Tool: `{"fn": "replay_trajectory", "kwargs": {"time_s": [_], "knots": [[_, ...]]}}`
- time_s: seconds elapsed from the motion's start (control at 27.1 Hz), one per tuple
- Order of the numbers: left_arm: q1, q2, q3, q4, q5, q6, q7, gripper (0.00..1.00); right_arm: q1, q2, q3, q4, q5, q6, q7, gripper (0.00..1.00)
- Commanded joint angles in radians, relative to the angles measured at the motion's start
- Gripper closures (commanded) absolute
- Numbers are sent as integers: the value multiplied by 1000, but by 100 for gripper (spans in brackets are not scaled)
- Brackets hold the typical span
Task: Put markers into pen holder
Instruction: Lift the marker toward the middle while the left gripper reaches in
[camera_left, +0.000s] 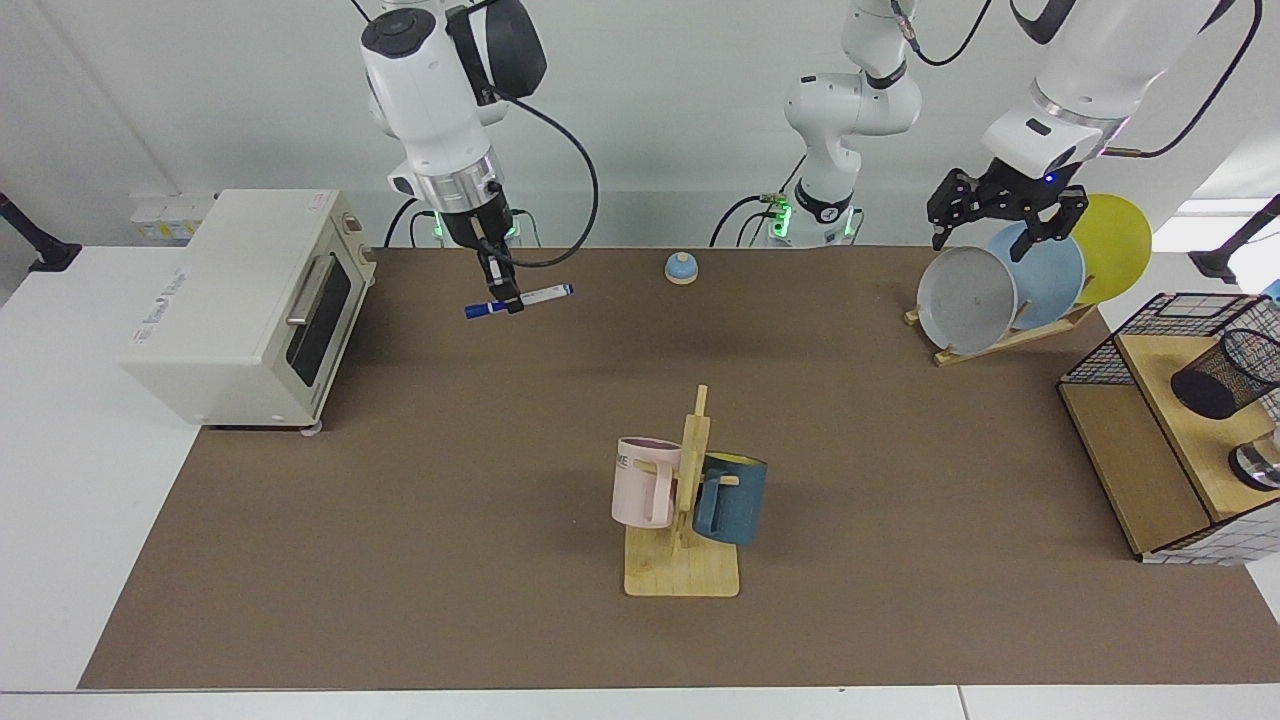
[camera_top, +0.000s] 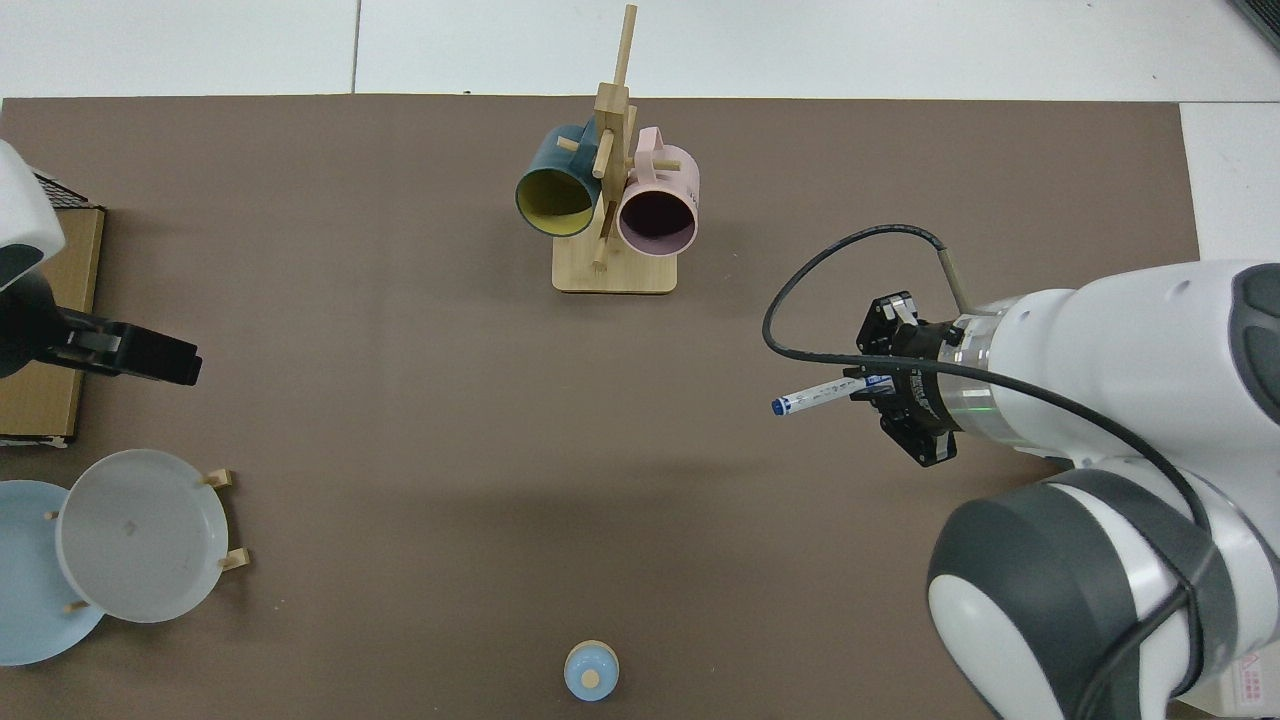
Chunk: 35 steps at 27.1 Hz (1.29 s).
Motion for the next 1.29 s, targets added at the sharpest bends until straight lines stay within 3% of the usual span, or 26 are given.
{"fn": "replay_trajectory", "kwargs": {"time_s": [0.0, 0.22, 0.44, 0.59, 0.92, 1.11, 1.25], "knots": [[-22, -1, 8, 6, -14, -3, -11, 0, 45, 25, 0, 62, 15, -44, -26, 100], [-30, -3, -9, 4, -17, -1, 6, 0, 104, 29, 0, 81, 18, -41, -13, 100], [-42, -1, -92, 6, -15, 8, 52, 0, 151, 34, 0, 81, 20, -4, 70, 100], [-42, -1, -147, 7, -21, 17, 112, 0, 160, 35, 2, 84, 86, 7, 82, 100], [-44, -3, -173, -2, -248, 110, 423, 1, 216, 46, 2, 93, 97, 76, 133, 100], [-44, -16, -237, -56, -271, 190, 601, 1, 241, 74, 2, 97, 97, 110, 152, 100], [-45, -30, -282, -103, -296, 265, 638, 1, 243, 75, 2, 97, 98, 116, 153, 100]]}}
